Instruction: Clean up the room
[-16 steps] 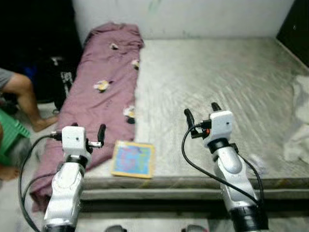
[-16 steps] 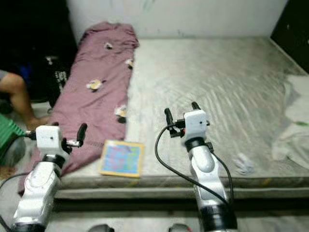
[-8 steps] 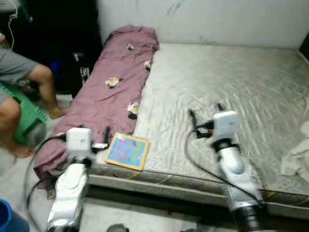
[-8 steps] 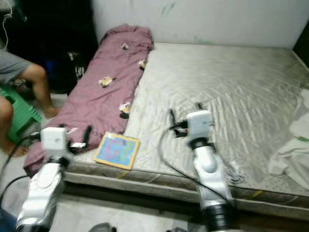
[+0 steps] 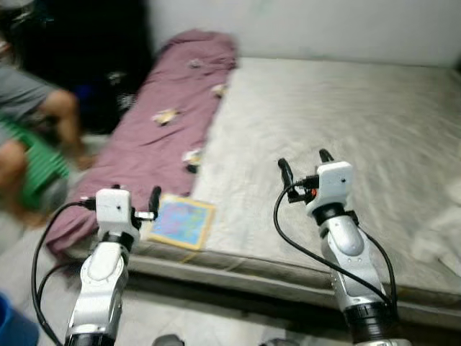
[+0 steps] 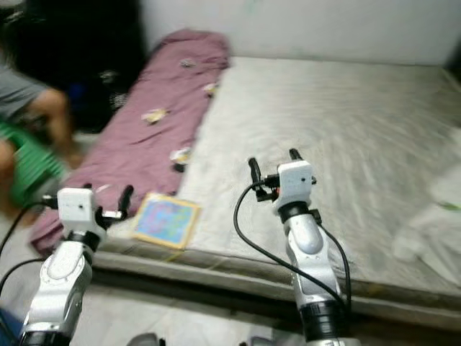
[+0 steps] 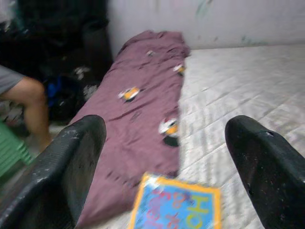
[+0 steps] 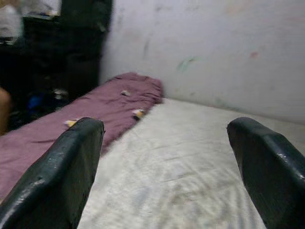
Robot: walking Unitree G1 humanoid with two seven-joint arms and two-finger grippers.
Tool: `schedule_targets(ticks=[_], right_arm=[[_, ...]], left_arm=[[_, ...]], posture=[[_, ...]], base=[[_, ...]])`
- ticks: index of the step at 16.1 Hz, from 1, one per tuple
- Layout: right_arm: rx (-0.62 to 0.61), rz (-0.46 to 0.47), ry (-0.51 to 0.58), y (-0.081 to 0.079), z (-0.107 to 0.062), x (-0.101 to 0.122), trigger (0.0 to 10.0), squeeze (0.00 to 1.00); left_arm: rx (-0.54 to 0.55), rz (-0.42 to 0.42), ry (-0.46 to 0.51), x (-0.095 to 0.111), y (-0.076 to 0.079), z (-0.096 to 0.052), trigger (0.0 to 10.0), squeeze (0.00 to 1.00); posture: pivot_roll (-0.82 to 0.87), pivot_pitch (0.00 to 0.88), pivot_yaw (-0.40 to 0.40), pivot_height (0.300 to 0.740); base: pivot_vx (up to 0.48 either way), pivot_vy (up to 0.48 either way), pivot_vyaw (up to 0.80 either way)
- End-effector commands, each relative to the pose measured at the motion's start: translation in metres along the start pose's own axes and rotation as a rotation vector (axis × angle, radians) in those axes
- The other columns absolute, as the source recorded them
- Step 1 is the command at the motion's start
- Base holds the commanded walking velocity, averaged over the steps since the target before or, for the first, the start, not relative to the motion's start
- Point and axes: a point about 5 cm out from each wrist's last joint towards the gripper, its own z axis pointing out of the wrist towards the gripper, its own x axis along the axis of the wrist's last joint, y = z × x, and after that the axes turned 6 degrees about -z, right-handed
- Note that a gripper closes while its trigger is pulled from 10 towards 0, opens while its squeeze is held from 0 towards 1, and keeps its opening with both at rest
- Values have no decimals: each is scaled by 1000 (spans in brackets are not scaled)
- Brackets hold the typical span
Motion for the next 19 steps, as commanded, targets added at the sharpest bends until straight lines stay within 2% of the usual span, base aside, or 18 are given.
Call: schedule_targets(ticks=[1,10,14,19], right_arm=[[-10,5,-2,2,0,0,10000,0],[-27,12,0,4,0,0,10000,0],[-50,30,-16,5,-1,-2,10000,0],[-80,44,-21,9,-1,-2,10000,0]], left_arm=[[-12,-6,2,0,1,0,10000,0],[-22,0,-4,-1,2,0,10000,0],[25,-25,-4,-1,-2,1,10000,0],[23,-6,-1,1,-3,4,10000,0]], posture=[[-52,0,42,740],[-56,0,49,740],[-56,0,53,740],[-63,0,61,740]], base=[[0,-371,0],[0,-372,0],[0,0,0],[0,0,-800]])
